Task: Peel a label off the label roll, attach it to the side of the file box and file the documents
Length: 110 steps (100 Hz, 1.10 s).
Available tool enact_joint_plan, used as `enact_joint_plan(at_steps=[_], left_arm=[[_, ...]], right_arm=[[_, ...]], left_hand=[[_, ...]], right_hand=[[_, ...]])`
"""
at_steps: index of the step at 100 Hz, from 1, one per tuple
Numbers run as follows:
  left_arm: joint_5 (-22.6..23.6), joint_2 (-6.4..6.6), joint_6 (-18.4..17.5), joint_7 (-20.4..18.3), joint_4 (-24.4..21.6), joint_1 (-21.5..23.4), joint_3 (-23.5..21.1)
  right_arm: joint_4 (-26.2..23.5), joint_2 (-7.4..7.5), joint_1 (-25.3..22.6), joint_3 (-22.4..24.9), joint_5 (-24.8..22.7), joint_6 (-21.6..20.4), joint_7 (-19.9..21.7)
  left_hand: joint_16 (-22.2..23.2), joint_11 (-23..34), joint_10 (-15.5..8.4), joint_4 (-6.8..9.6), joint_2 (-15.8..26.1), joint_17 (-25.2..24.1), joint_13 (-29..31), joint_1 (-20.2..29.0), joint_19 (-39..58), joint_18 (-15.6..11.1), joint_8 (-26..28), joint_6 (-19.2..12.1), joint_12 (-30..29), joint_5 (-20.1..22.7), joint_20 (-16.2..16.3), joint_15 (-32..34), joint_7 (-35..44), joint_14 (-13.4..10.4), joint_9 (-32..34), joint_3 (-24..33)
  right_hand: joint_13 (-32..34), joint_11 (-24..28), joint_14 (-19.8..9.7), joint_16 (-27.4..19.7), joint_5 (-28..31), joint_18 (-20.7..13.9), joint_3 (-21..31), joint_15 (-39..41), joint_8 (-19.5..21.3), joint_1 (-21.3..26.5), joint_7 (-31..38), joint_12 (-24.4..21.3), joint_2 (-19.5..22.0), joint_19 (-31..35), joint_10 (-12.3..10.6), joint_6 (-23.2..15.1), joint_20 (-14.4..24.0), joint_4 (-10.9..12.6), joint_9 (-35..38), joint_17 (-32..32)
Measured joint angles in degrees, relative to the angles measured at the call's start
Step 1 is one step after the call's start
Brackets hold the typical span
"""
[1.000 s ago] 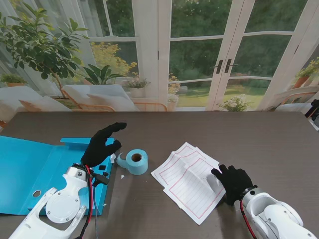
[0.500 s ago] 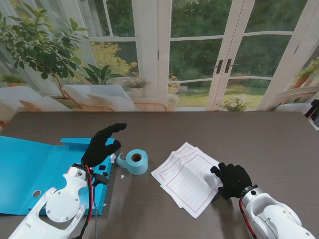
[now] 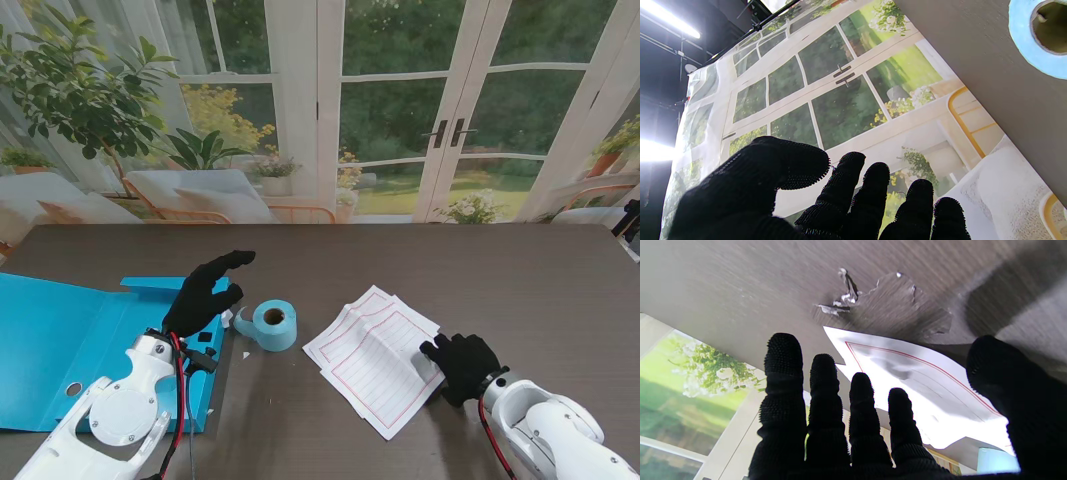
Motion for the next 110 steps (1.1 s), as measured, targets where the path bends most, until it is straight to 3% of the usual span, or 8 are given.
enact_joint_plan(at_steps=[12, 19, 40, 53, 78, 91, 99, 110], left_arm=[[-0.16, 0.02, 0.03, -0.06, -0.03, 0.09, -0.06], [-0.54, 0.02, 0.18, -0.08, -0.13, 0.14, -0.06], [-1.01, 0.05, 0.31, -0.56, -0.18, 0.11, 0.02], [-1.42, 0.1, 0.65, -1.09, -0.19, 0.13, -0.01], [-2.12, 0.21, 0.84, -1.81, -0.46, 0.25, -0.1], [-2.36, 0.25, 1.39, -2.12, -0.73, 0.25, -0.22], [-3.0, 0.25, 1.41, -2.13, -0.75, 0.16, -0.23], [-3.82, 0.25, 1.17, -2.53, -0.43, -0.31, -0.23]], right_arm=[[-0.76, -0.01, -0.06, 0.98, -0.99, -2.07, -0.1], [-2.64, -0.12, -1.05, 2.91, -1.72, -3.91, 0.27], [-3.65, 0.26, -0.14, 1.58, -1.64, -2.96, 3.51], [-3.81, 0.17, 0.02, 1.55, -1.33, -2.92, 3.55], [-3.85, 0.14, 0.04, 1.55, -1.38, -2.92, 3.37], [-3.86, 0.13, 0.05, 1.55, -1.38, -2.92, 3.37], [-3.86, 0.13, 0.05, 1.55, -1.39, -2.92, 3.37], [-3.86, 0.13, 0.05, 1.55, -1.39, -2.92, 3.37]], left_hand=[[0.0, 0.0, 0.37, 0.0, 0.71, 0.0, 0.02, 0.0, 0.0, 0.0, 0.0, 0.0, 0.0, 0.0, -0.02, 0.0, 0.0, 0.04, 0.0, -0.21], [0.0, 0.0, 0.41, 0.0, 0.71, 0.0, 0.05, 0.0, 0.0, 0.0, 0.0, 0.0, 0.0, 0.0, -0.02, 0.0, -0.01, 0.12, 0.0, -0.37], [0.0, 0.0, 0.44, 0.0, 1.3, 0.0, 0.11, 0.0, 0.0, 0.0, 0.0, 0.0, 0.0, 0.0, -0.03, 0.0, -0.05, 0.16, 0.0, -0.61], [0.0, 0.0, 0.46, 0.0, 1.3, 0.0, 0.13, 0.0, -0.01, 0.0, 0.0, 0.0, 0.0, 0.0, -0.04, 0.0, -0.06, 0.23, 0.0, -0.61], [0.0, 0.0, 0.54, 0.0, 1.83, 0.0, 0.2, 0.0, -0.01, 0.0, 0.0, 0.0, 0.0, 0.0, -0.04, 0.0, -0.07, 0.26, 0.0, -0.69], [0.0, 0.0, 0.71, 0.0, 1.83, 0.0, 0.23, 0.0, -0.01, 0.0, 0.0, 0.0, 0.0, 0.0, -0.05, 0.0, -0.07, 0.84, 0.0, -0.69], [0.0, 0.0, 1.02, 0.0, 1.98, 0.0, 0.24, 0.0, -0.01, 0.0, 0.0, 0.0, 0.0, 0.0, -0.05, 0.0, -0.07, 0.9, 0.0, -0.69], [0.0, 0.0, 1.04, 0.0, 2.32, 0.0, 0.24, 0.0, -0.01, 0.0, 0.0, 0.0, 0.0, 0.0, -0.05, 0.0, -0.09, 0.9, 0.0, -1.15]], right_hand=[[1.12, 0.01, 0.0, 0.0, 0.07, 0.0, 0.07, 0.69, 0.98, 0.03, 2.22, 0.0, 4.39, 0.33, 0.0, -0.66, -0.01, 0.0, 0.29, 0.0], [1.15, 0.89, 0.0, 0.0, 0.07, 0.0, 0.07, 0.71, 0.99, 0.03, 2.75, 0.0, 4.41, 0.89, 0.0, -0.66, -0.01, 0.0, 1.05, 0.0], [2.73, 0.53, 0.0, 0.0, 0.07, 0.0, -0.2, 0.71, 1.01, 0.01, 2.91, 0.0, 4.38, 1.19, 0.0, -0.37, -0.03, 0.0, 1.72, 0.0], [2.74, 0.53, 0.0, 0.0, 0.04, 0.0, -1.32, 0.71, 0.68, -0.07, 2.24, -0.01, 3.31, 1.19, 0.0, 0.98, -0.09, 0.0, 1.56, 0.0], [2.17, 0.91, 0.0, -0.17, 0.01, 0.0, -1.31, 0.78, -1.16, -0.09, -6.55, -0.29, 2.64, 1.19, 0.01, 3.89, -0.87, 0.0, -2.57, 0.0], [1.57, 0.94, 0.0, -0.24, 0.01, 0.0, -1.27, 1.3, -0.98, -0.09, -6.69, -0.29, 2.59, 1.19, 0.02, 3.97, -0.88, 0.0, -2.87, 0.0], [0.84, 1.41, 0.0, -0.27, 0.01, -0.01, -0.06, 1.32, 0.42, -0.08, -6.69, -0.29, -0.19, 1.19, 0.03, 3.97, -0.88, -0.02, -2.87, 0.0], [0.28, 1.44, 0.0, -0.27, 0.01, -0.02, 0.11, 1.76, 1.17, -0.08, -6.5, -0.29, -0.99, 1.19, 0.03, 3.97, -0.88, -0.02, -2.87, 0.0]])
